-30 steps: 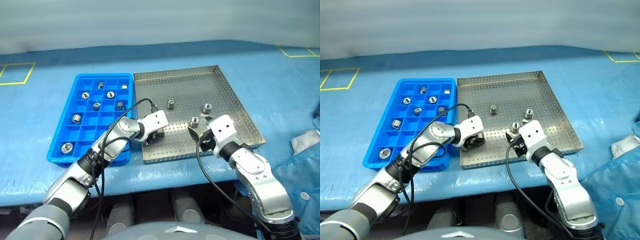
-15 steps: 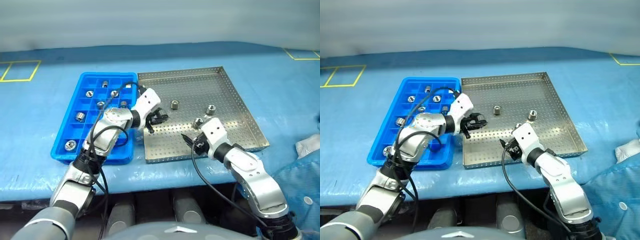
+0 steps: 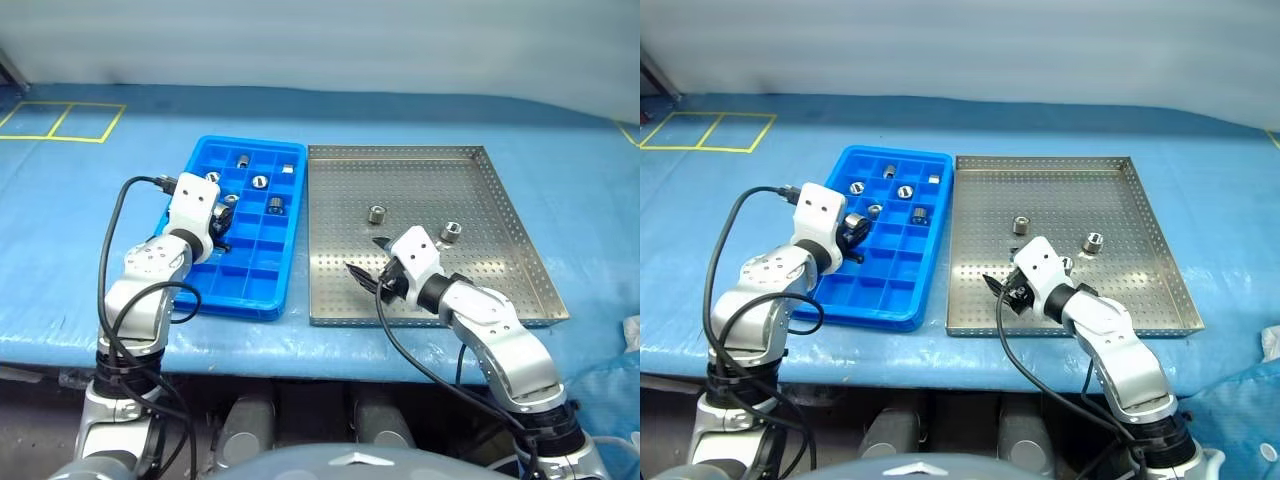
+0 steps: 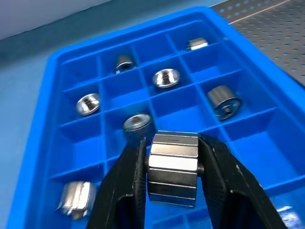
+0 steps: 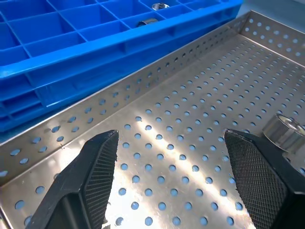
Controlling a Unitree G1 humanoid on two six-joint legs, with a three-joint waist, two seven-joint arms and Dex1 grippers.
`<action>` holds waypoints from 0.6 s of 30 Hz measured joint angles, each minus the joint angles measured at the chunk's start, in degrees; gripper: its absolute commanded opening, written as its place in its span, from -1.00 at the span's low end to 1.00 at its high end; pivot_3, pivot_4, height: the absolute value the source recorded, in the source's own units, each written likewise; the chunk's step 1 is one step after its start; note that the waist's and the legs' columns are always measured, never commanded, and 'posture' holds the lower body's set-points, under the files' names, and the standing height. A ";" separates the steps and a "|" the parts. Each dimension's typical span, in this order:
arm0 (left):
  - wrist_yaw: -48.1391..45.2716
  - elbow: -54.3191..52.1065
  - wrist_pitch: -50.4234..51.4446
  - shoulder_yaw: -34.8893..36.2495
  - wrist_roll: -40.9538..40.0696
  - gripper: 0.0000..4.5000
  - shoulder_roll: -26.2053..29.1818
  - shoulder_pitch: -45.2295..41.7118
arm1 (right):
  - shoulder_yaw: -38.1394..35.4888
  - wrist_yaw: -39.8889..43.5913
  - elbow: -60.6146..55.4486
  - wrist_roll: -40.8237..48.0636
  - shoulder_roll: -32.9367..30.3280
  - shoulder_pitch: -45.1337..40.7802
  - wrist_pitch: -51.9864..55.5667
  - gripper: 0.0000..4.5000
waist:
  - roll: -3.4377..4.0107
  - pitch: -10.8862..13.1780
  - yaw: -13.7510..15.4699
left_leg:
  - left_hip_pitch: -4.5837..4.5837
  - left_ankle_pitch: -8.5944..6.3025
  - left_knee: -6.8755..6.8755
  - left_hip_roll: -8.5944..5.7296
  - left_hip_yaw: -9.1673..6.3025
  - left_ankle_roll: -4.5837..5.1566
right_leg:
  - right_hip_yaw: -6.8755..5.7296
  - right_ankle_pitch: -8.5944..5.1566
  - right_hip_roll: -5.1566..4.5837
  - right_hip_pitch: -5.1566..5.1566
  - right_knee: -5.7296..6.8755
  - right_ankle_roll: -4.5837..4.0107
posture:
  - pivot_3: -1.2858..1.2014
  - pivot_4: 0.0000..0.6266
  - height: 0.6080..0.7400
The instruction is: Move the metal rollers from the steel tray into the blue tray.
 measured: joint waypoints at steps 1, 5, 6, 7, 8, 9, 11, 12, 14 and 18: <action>0.20 -0.20 0.67 -0.09 -0.03 -0.35 -0.07 0.53 | 0.05 0.15 0.04 -0.02 -0.02 -0.24 0.00 0.66 | 0.00 0.00 0.19 | 0.00 0.00 0.00 0.00 0.00 0.00 | -0.01 0.00 0.00 0.00 0.00 0.00 | 0.10 -0.52 1.00; 0.60 -3.20 3.13 -0.17 -0.18 -0.35 0.12 3.22 | 0.22 0.50 0.37 -0.01 -0.68 -0.38 0.00 0.66 | 0.00 0.00 0.33 | -0.03 0.00 -0.03 0.00 -0.03 -0.01 | -0.03 -0.01 0.00 -0.02 -0.02 -0.03 | 0.12 -0.52 1.00; 0.78 -3.92 3.53 -0.04 -0.28 -0.35 0.30 3.73 | 0.21 0.55 0.41 -0.01 -0.73 -0.38 0.00 0.66 | 0.00 0.00 0.34 | -0.02 0.00 -0.03 0.01 -0.06 -0.01 | -0.05 -0.01 0.00 -0.02 -0.02 -0.04 | 0.12 -0.52 1.00; 0.99 -4.30 4.15 0.02 -0.31 -0.35 0.41 4.13 | 0.21 0.54 0.55 -0.01 -0.77 -0.41 0.00 0.66 | 0.00 0.00 0.30 | 0.00 0.00 -0.03 0.01 -0.06 -0.02 | -0.05 -0.02 0.00 -0.01 -0.01 -0.06 | 0.13 -0.52 1.00; 1.29 -4.30 4.50 0.06 -0.29 -0.35 0.42 4.44 | 0.21 0.50 0.76 -0.02 -0.77 -0.47 0.00 0.66 | 0.00 0.00 0.31 | 0.01 0.01 -0.03 0.01 -0.06 -0.02 | -0.06 -0.02 0.00 0.00 0.01 -0.07 | 0.13 -0.52 1.00; 1.42 -4.30 4.82 0.07 -0.25 -0.35 0.45 4.77 | 0.21 0.46 0.97 -0.03 -0.77 -0.57 0.00 0.66 | 0.00 0.00 0.31 | 0.00 0.02 -0.03 0.01 -0.07 -0.04 | -0.07 -0.01 0.00 0.00 0.00 -0.08 | 0.13 -0.52 1.00; 2.01 -4.30 5.47 0.06 -0.02 -0.35 0.50 5.65 | 0.20 0.35 1.69 -0.06 -0.74 -1.18 0.00 0.66 | 0.00 0.00 0.31 | 0.00 0.03 -0.03 0.01 -0.07 -0.05 | -0.08 0.00 0.00 0.00 0.01 -0.09 | 0.13 -0.52 1.00; 2.52 -4.30 5.55 0.06 0.08 -0.35 0.52 5.94 | 0.24 0.31 2.05 -0.20 -0.74 -1.42 0.00 0.66 | -0.01 0.00 0.37 | 0.00 0.03 -0.03 0.01 -0.09 -0.06 | -0.09 0.00 0.00 0.00 0.00 -0.09 | 0.13 -0.52 1.00; 2.81 -4.30 5.53 0.06 0.12 -0.11 0.71 6.08 | 0.44 0.28 2.29 -0.64 -0.74 -1.74 0.00 0.66 | -0.01 0.00 0.46 | -0.02 0.03 -0.03 0.01 -0.11 -0.06 | -0.11 0.00 0.00 0.00 0.00 -0.09 | 0.13 -0.52 1.00; 3.93 -3.95 5.42 0.03 0.07 0.31 -0.11 4.80 | 0.49 -0.53 2.50 -1.27 -0.59 -2.09 -0.01 0.66 | -0.01 0.00 0.68 | -0.04 0.03 -0.03 0.01 -0.13 -0.06 | -0.13 0.00 0.00 0.00 -0.02 -0.10 | 0.13 -0.52 1.00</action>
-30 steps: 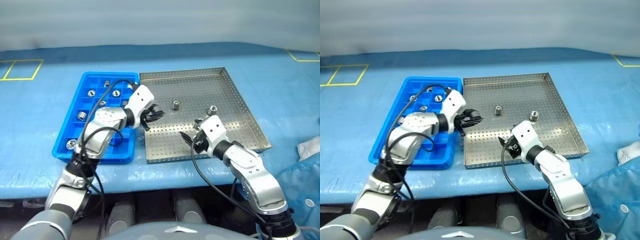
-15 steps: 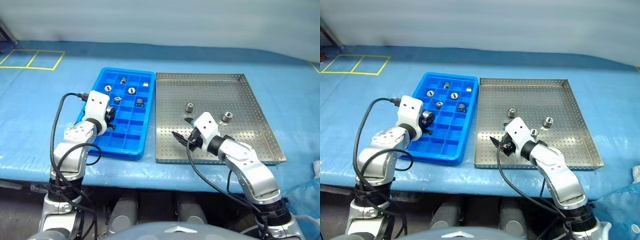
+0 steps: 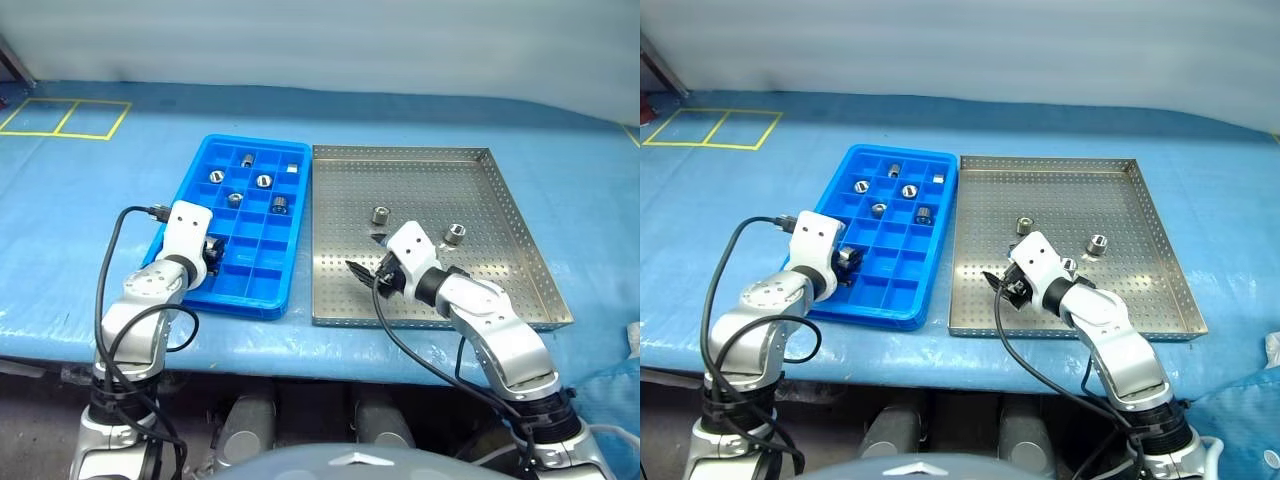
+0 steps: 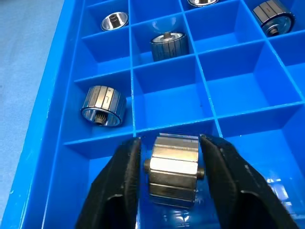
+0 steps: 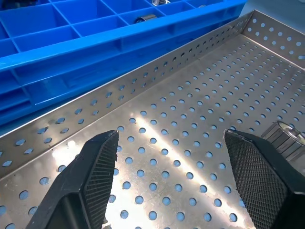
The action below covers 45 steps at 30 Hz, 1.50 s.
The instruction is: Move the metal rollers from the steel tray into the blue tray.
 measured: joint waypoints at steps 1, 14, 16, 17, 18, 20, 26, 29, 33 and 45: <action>0.13 0.00 -0.20 0.02 -0.10 0.31 -0.58 -0.67 | 0.00 -0.17 0.01 -0.03 0.06 -0.01 0.00 0.66 | 0.00 0.00 0.05 | 0.00 0.00 0.00 0.00 0.00 0.00 | 0.00 0.00 0.00 0.01 0.00 0.00 | 0.11 -0.52 1.00; -14.47 -0.10 -13.97 -9.51 -10.01 0.31 -1.93 -2.86 | -3.41 -9.83 17.41 -3.28 8.32 -11.61 -2.67 0.66 | 0.00 0.00 -0.69 | 0.05 0.05 -0.03 0.01 0.10 -0.05 | 0.04 0.06 0.01 0.00 0.01 -0.09 | 0.08 -0.52 1.00; -16.17 -0.01 -15.24 -11.09 -10.18 0.31 -1.18 -2.92 | -3.57 -10.49 22.46 -3.55 9.37 -14.26 -4.14 0.66 | 0.01 -0.01 -0.69 | 0.04 0.05 -0.05 0.02 0.09 -0.05 | 0.04 0.06 0.01 -0.02 0.00 -0.10 | 0.09 -0.52 1.00; -16.77 0.21 -16.02 -11.41 -10.18 0.31 -0.79 -2.99 | -3.71 -11.13 25.87 -3.66 10.16 -15.91 -5.20 0.66 | 0.00 -0.01 -0.70 | 0.05 0.05 -0.06 0.02 0.08 -0.05 | 0.03 0.06 0.02 0.00 0.00 -0.10 | 0.09 -0.52 1.00; -17.32 0.70 -16.64 -11.91 -10.16 0.31 -0.41 -3.33 | -4.13 -12.04 29.78 -3.93 11.13 -18.00 -6.05 0.66 | 0.01 -0.01 -0.75 | 0.04 0.05 -0.06 0.02 0.10 -0.05 | 0.05 0.06 0.02 -0.02 0.00 -0.11 | 0.09 -0.52 1.00; -17.91 1.38 -17.72 -12.95 -10.13 0.31 -0.40 -3.74 | -4.84 -13.83 36.19 -4.59 12.01 -20.81 -7.94 0.66 | 0.01 -0.01 -0.70 | 0.04 0.05 -0.07 0.02 0.08 -0.05 | 0.04 0.07 0.02 -0.01 -0.02 -0.11 | 0.09 -0.52 1.00; -17.63 2.25 -18.81 -14.26 -9.74 0.31 -0.69 -3.76 | -7.66 -19.04 51.19 -5.63 14.06 -27.20 -12.61 0.66 | 0.01 0.00 -0.71 | 0.03 0.05 -0.15 0.01 0.07 -0.05 | 0.05 0.21 0.03 -0.04 -0.05 -0.33 | 0.10 -0.52 1.00; -17.60 2.25 -18.90 -14.75 -9.59 0.31 -0.68 -3.56 | -8.79 -20.23 54.98 -5.66 14.47 -28.52 -12.72 0.66 | 0.01 -0.01 -0.74 | 0.03 0.05 -0.16 0.01 0.06 -0.04 | 0.05 0.21 0.04 -0.04 -0.05 -0.33 | 0.10 -0.52 1.00; -17.26 2.25 -18.93 -14.74 -9.56 0.33 -0.63 -3.54 | -10.05 -19.91 56.32 -4.72 15.22 -29.33 -11.70 0.40 | 0.02 -0.01 -0.97 | 0.05 0.06 -0.15 0.02 0.04 -0.04 | 0.05 0.18 0.05 -0.02 -0.03 -0.29 | 0.10 -0.52 1.00; -15.12 2.25 -18.90 -11.53 -9.59 0.33 -0.40 -2.42 | -10.37 -19.18 49.81 -3.08 17.18 -27.05 -9.55 -0.23 | 0.03 -0.01 -1.19 | 0.04 0.06 -0.21 0.02 0.02 -0.04 | 0.05 0.14 0.06 -0.08 -0.02 -0.23 | 0.11 -0.52 1.00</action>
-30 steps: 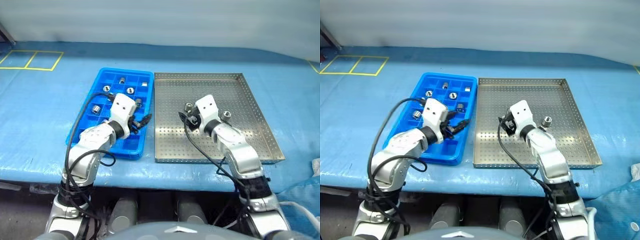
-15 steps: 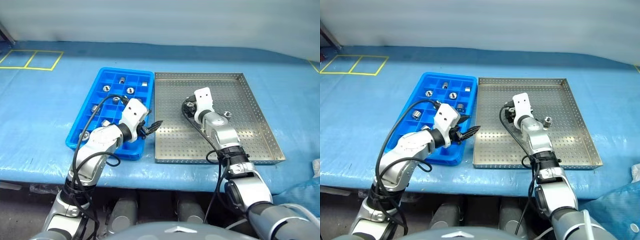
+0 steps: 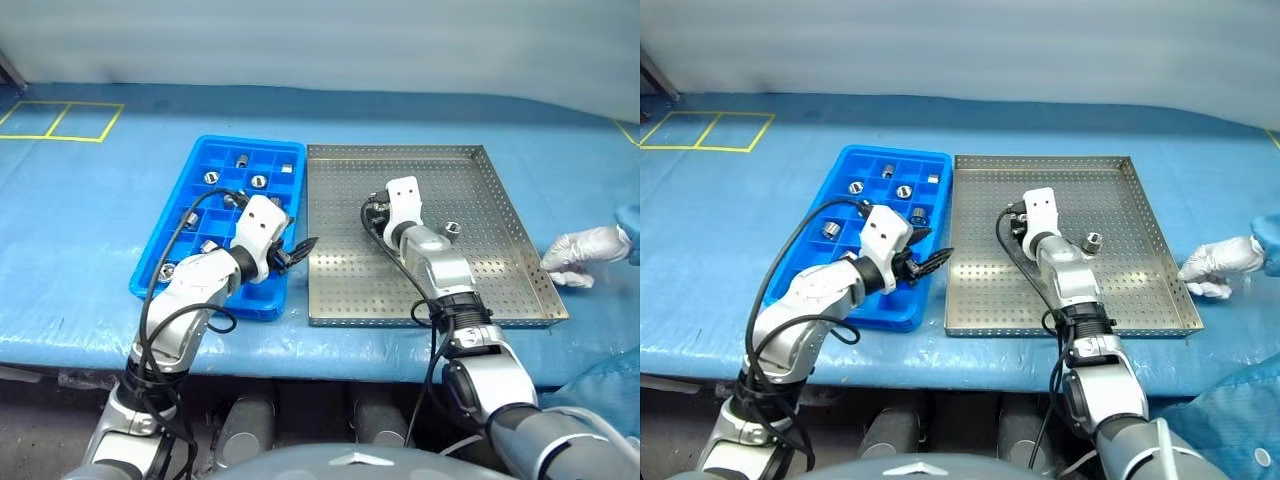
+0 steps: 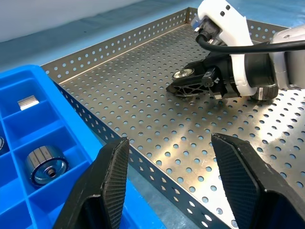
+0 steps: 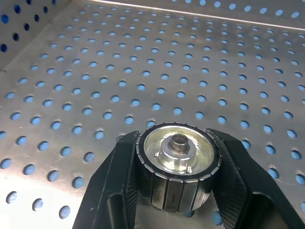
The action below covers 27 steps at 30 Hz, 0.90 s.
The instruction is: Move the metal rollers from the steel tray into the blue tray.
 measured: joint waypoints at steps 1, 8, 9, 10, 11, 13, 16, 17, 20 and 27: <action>0.37 -0.05 0.03 1.12 0.00 0.33 0.34 0.38 | 0.11 0.40 -2.38 0.38 0.48 0.41 1.15 -0.23 | 0.01 0.01 -0.11 | 0.00 0.00 -0.01 0.02 -0.01 0.00 | 0.00 0.00 0.03 -0.02 0.00 0.00 | 0.11 -0.52 1.00; 3.66 -2.02 1.65 9.48 0.11 0.33 4.09 3.49 | 5.40 5.16 -17.52 1.71 2.62 0.66 7.71 -0.23 | 0.04 0.02 0.01 | 0.01 0.00 -0.03 0.08 -0.10 -0.01 | -0.06 -0.11 0.10 -0.03 0.06 0.04 | 0.17 -0.52 1.00; 3.97 -2.78 1.96 10.37 0.09 0.33 4.54 4.13 | 6.25 6.33 -18.76 2.43 3.27 0.54 8.04 -0.23 | 0.04 0.02 0.10 | 0.01 0.00 -0.04 0.08 -0.09 -0.01 | -0.06 -0.11 0.10 -0.03 0.05 0.04 | 0.18 -0.52 1.00; 4.27 -3.57 2.49 11.26 0.06 0.33 4.99 4.90 | 7.18 7.71 -19.22 3.00 3.96 0.10 8.10 -0.23 | 0.04 0.02 0.19 | 0.01 0.00 -0.05 0.08 -0.10 -0.01 | -0.06 -0.11 0.10 -0.03 0.05 0.04 | 0.19 -0.52 1.00; 4.74 -4.74 3.04 12.30 0.04 0.33 5.49 6.22 | 8.15 9.43 -19.32 3.57 4.72 -0.47 7.98 -0.23 | 0.04 0.02 0.25 | 0.01 0.00 -0.07 0.08 -0.10 -0.01 | -0.07 -0.11 0.10 -0.04 0.05 0.04 | 0.21 -0.52 1.00; 5.32 -6.40 4.17 13.91 -0.03 0.33 5.62 8.20 | 10.28 12.32 -18.46 3.99 5.43 -1.74 6.96 -0.23 | 0.03 0.02 0.81 | 0.02 0.01 -0.10 0.08 -0.13 -0.04 | -0.11 -0.12 0.10 -0.03 0.04 0.03 | 0.23 -0.52 1.00; 6.34 -9.04 5.46 15.15 -0.08 0.33 5.56 10.70 | 12.61 14.67 -13.32 3.20 7.03 -5.23 4.77 -0.23 | 0.03 0.02 1.59 | 0.02 0.09 -0.16 0.08 -0.21 -0.16 | -0.19 -0.12 0.10 -0.02 0.04 -0.01 | 0.27 -0.52 1.00; 6.54 -10.04 5.66 15.32 -0.22 0.33 5.44 11.40 | 13.16 15.27 -11.12 2.95 7.54 -6.11 3.91 -0.23 | 0.03 0.02 2.08 | 0.03 0.10 -0.17 0.08 -0.22 -0.18 | -0.21 -0.13 0.10 -0.02 0.04 -0.02 | 0.27 -0.52 1.00; 7.06 -12.73 6.38 16.29 -1.20 0.33 5.29 13.52 | 14.38 16.95 -5.31 2.03 9.09 -8.18 1.58 -0.23 | 0.03 0.02 3.09 | 0.03 0.13 -0.27 0.08 -0.25 -0.24 | -0.24 -0.13 0.10 -0.06 0.04 -0.06 | 0.31 -0.52 1.00; 9.24 -16.67 7.18 18.91 -2.13 0.33 4.53 17.89 | 16.28 19.45 7.11 -0.28 13.20 -13.50 -4.11 -0.23 | 0.03 0.02 4.82 | 0.07 0.24 -0.61 0.09 -0.40 -0.43 | -0.37 -0.21 0.12 -0.14 0.04 -0.21 | 0.36 -0.52 1.00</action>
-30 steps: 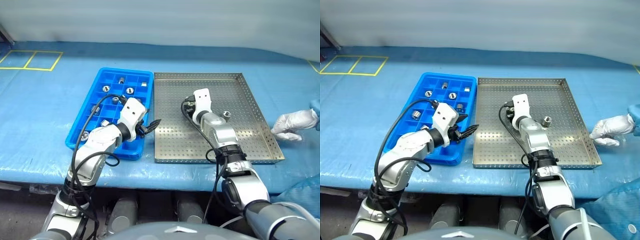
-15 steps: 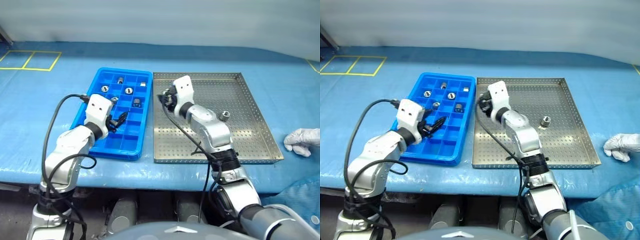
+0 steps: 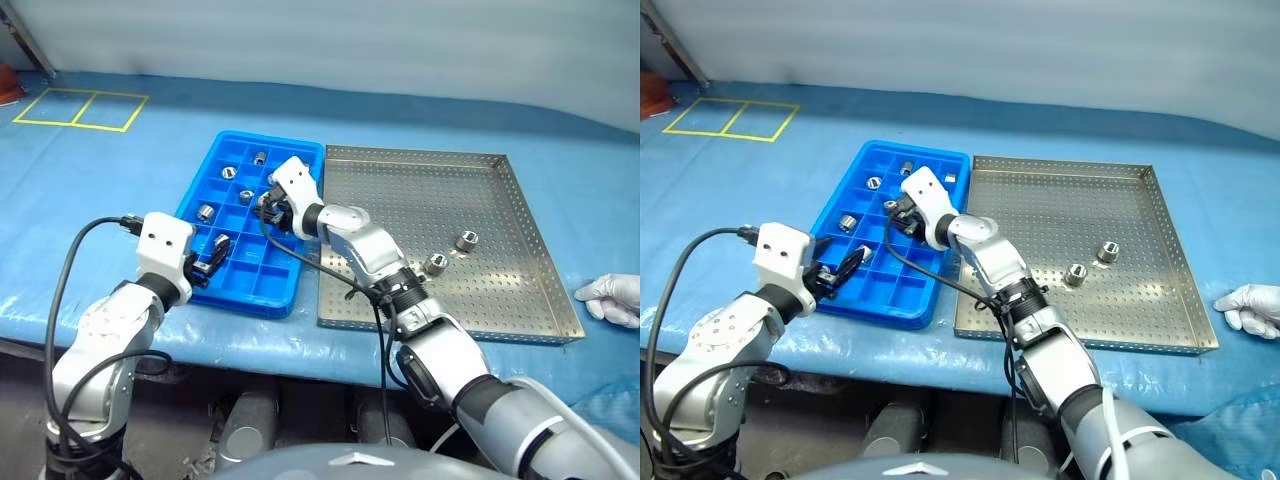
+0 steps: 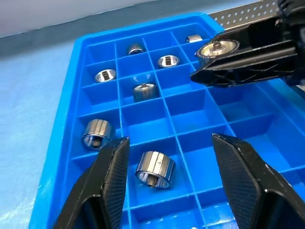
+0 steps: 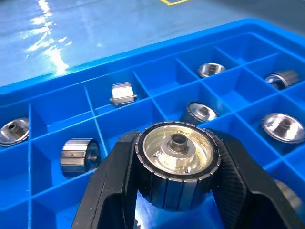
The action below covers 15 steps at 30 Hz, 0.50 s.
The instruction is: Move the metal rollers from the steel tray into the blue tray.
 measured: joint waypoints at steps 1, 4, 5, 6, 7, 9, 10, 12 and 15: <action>0.41 -0.13 0.32 0.07 -0.04 0.33 -0.27 0.43 | 0.00 0.19 1.19 -0.09 0.54 -0.15 -0.59 -0.23 | 0.00 0.00 0.36 | 0.00 0.00 -0.03 0.00 -0.03 -0.01 | -0.03 -0.02 0.01 -0.01 0.00 -0.04 | 0.37 -0.52 1.00; 1.17 -0.60 0.51 -0.02 -0.14 0.33 -1.06 1.31 | -0.01 0.36 5.74 -0.40 1.96 -1.18 -2.17 -0.07 | 0.00 0.00 1.42 | 0.00 0.04 -0.10 0.03 -0.08 -0.07 | -0.10 -0.09 0.03 -0.04 0.00 -0.15 | 0.37 -0.52 1.00; 1.46 -0.86 0.58 -0.07 -0.16 0.33 -1.21 1.35 | 0.00 0.24 7.33 -0.81 2.17 -1.68 -2.86 0.11 | 0.00 0.00 1.71 | -0.01 0.05 -0.10 0.03 -0.11 -0.10 | -0.14 -0.10 0.03 -0.03 0.01 -0.16 | 0.37 -0.52 1.00; 1.78 -1.04 0.64 -0.13 -0.17 0.33 -1.25 1.22 | 0.00 -0.14 8.90 -1.38 2.22 -2.34 -3.27 0.22 | 0.00 0.00 2.00 | 0.00 0.07 -0.11 0.03 -0.12 -0.13 | -0.15 -0.10 0.03 -0.04 0.01 -0.17 | 0.37 -0.52 1.00; 1.99 -1.13 0.67 -0.16 -0.17 0.33 -1.29 1.06 | -0.05 -0.46 9.71 -1.79 2.14 -2.63 -3.99 0.37 | 0.00 0.00 2.23 | 0.00 0.08 -0.12 0.03 -0.14 -0.15 | -0.18 -0.11 0.03 -0.03 0.01 -0.17 | 0.36 -0.52 1.00; 2.15 -1.21 0.82 -0.23 -0.18 0.33 -1.30 0.86 | -0.36 -0.67 10.72 -2.25 2.07 -2.88 -5.36 0.65 | 0.00 0.00 2.50 | -0.01 0.08 -0.12 0.03 -0.17 -0.17 | -0.21 -0.12 0.03 -0.01 0.01 -0.18 | 0.35 -0.52 1.00; 2.11 -1.21 0.86 -0.58 -0.21 0.33 -1.30 0.56 | -0.59 -0.96 10.55 -2.28 2.01 -2.85 -6.10 0.65 | 0.00 0.00 2.55 | -0.02 0.09 -0.12 0.03 -0.17 -0.18 | -0.21 -0.12 0.03 -0.02 0.01 -0.18 | 0.33 -0.52 1.00; 1.84 -1.17 0.84 -1.87 -0.59 0.33 -1.32 -0.99 | -1.56 -1.84 7.26 -2.21 1.14 -1.85 -6.78 0.65 | 0.00 0.00 2.78 | -0.05 0.10 -0.12 0.03 -0.21 -0.19 | -0.25 -0.12 0.03 -0.02 0.00 -0.18 | 0.32 -0.52 1.00; 1.25 -0.48 0.66 -4.00 -1.75 0.33 -1.74 -3.56 | -2.52 -2.86 -3.40 -2.17 -1.35 1.68 -5.63 0.65 | 0.00 0.00 2.87 | -0.07 0.09 -0.13 0.03 -0.24 -0.19 | -0.27 -0.12 0.02 -0.01 -0.04 -0.19 | 0.27 -0.52 1.00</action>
